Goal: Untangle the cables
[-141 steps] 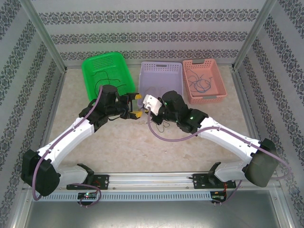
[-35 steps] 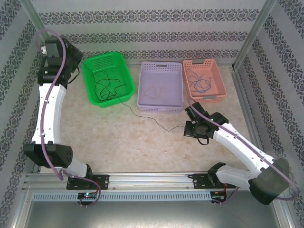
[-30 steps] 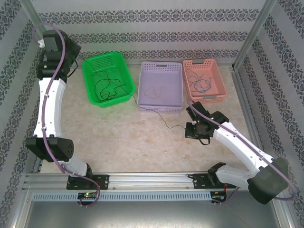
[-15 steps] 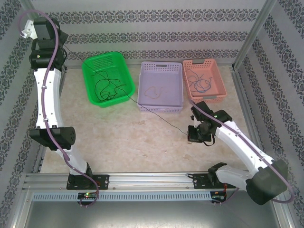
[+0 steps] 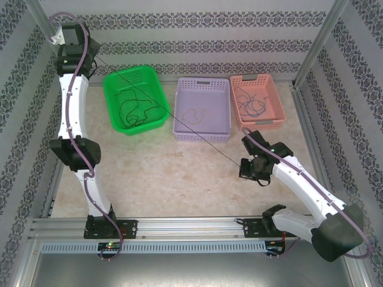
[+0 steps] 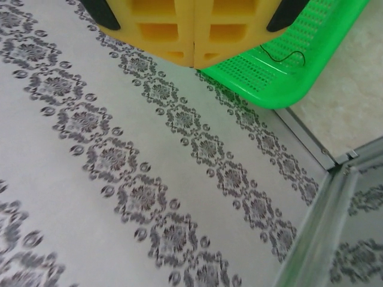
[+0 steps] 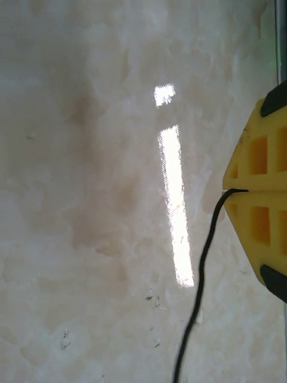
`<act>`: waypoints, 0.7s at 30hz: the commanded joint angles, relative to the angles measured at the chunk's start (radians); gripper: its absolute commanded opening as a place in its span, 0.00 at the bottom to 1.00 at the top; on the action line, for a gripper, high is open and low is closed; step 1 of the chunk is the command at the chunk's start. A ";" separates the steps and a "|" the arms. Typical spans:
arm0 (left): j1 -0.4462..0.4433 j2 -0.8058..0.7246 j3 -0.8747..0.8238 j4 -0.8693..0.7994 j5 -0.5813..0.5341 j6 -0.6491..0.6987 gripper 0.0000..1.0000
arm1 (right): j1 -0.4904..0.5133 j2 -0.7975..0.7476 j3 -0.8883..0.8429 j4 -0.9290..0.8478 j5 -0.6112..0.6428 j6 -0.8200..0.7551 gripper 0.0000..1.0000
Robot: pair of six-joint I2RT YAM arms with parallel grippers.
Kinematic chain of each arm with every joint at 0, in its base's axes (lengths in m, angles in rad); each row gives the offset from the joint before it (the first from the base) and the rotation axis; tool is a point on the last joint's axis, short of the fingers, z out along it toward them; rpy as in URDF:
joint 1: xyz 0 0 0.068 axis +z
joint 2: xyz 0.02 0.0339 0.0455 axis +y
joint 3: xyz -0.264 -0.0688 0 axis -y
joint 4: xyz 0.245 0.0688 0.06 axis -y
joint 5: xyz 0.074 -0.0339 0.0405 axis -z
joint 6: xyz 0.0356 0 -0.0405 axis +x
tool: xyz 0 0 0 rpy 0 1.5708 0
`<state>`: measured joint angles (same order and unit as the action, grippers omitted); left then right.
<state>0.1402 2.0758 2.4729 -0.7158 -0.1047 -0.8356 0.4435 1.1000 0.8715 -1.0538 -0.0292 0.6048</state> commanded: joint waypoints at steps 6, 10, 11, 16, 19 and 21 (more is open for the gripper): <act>0.018 0.092 0.042 0.209 0.251 -0.025 0.00 | 0.281 0.119 0.302 0.360 -0.140 -0.264 0.00; 0.015 0.098 0.013 0.352 0.313 -0.053 0.00 | 0.282 0.379 0.565 0.489 -0.308 -0.267 0.00; 0.015 0.112 0.023 0.385 0.324 -0.074 0.00 | 0.285 0.453 0.643 0.502 -0.342 -0.272 0.00; 0.015 0.209 0.146 0.448 0.317 -0.126 0.00 | 0.265 0.772 1.010 0.562 -0.403 -0.233 0.00; 0.018 0.258 0.171 0.456 0.308 -0.114 0.00 | 0.240 0.974 1.219 0.574 -0.432 -0.167 0.00; 0.018 0.292 0.169 0.474 0.317 -0.111 0.00 | 0.227 1.082 1.322 0.619 -0.442 -0.111 0.00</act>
<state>0.1463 2.3096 2.6240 -0.3084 0.1921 -0.9321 0.6975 2.0754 2.0987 -0.4938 -0.4145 0.4183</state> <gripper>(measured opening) 0.049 0.056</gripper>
